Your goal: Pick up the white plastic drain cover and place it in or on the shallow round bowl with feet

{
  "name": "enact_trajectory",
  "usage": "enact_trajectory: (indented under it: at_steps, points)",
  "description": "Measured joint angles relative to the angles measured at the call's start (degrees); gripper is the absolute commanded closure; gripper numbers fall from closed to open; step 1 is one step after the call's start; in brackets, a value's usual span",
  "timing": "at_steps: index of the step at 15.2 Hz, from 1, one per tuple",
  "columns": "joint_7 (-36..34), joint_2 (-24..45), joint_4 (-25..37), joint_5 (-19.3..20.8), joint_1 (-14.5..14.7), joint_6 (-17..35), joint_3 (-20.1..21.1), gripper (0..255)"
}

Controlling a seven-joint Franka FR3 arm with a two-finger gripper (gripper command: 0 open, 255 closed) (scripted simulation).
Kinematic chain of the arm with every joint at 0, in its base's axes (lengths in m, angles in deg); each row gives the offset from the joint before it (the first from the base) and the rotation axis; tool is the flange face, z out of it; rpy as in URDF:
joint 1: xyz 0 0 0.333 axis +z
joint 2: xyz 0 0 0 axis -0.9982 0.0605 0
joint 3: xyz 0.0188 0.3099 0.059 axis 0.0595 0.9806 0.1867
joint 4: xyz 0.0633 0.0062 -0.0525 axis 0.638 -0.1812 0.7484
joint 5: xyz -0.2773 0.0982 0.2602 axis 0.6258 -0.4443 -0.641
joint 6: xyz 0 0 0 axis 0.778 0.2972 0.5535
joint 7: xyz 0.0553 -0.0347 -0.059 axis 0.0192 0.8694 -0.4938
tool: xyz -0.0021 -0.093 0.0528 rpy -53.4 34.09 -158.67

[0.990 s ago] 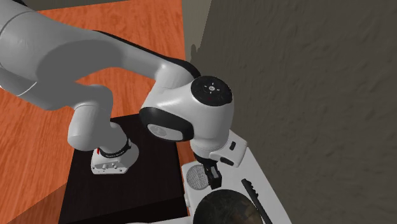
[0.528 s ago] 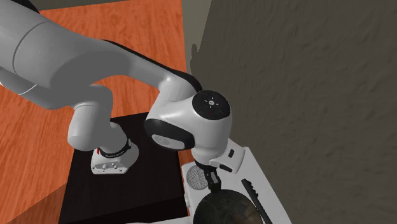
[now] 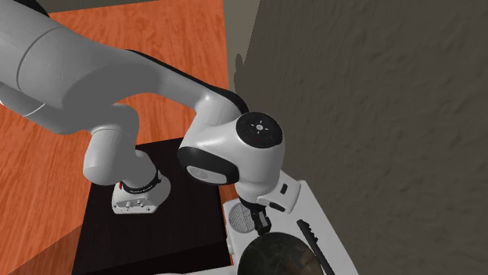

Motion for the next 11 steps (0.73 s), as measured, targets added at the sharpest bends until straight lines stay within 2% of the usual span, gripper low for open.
enact_trajectory:
  at_steps: [8,11]
  points:
    - [0.0,0.0,0.0,0.0,0.0,0.0,0.0,255]
    - [0.0,-0.8,1.0,0.0,-0.1,-1.7,0.3,255]
